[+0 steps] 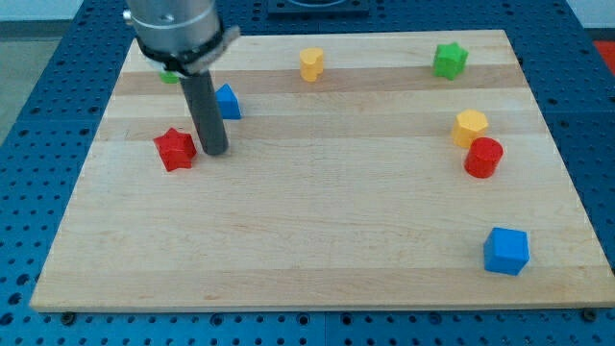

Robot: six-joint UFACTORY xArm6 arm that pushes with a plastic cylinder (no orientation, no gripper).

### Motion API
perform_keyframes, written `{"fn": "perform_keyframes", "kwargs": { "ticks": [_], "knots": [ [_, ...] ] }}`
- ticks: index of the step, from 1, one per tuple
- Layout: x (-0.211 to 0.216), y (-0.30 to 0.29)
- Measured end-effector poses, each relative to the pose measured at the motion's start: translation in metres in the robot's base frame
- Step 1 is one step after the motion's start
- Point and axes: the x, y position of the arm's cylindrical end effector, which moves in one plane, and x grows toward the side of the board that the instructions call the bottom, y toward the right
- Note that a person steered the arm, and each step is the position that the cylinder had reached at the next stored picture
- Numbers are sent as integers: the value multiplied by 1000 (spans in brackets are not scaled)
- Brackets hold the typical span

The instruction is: Move the red star towards the left center

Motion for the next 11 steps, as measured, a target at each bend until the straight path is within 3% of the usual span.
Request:
{"fn": "perform_keyframes", "kwargs": {
  "ticks": [4,7,8,9,11],
  "knots": [
    [0,-20],
    [1,16],
    [56,10],
    [80,4],
    [64,-27]
  ]
}}
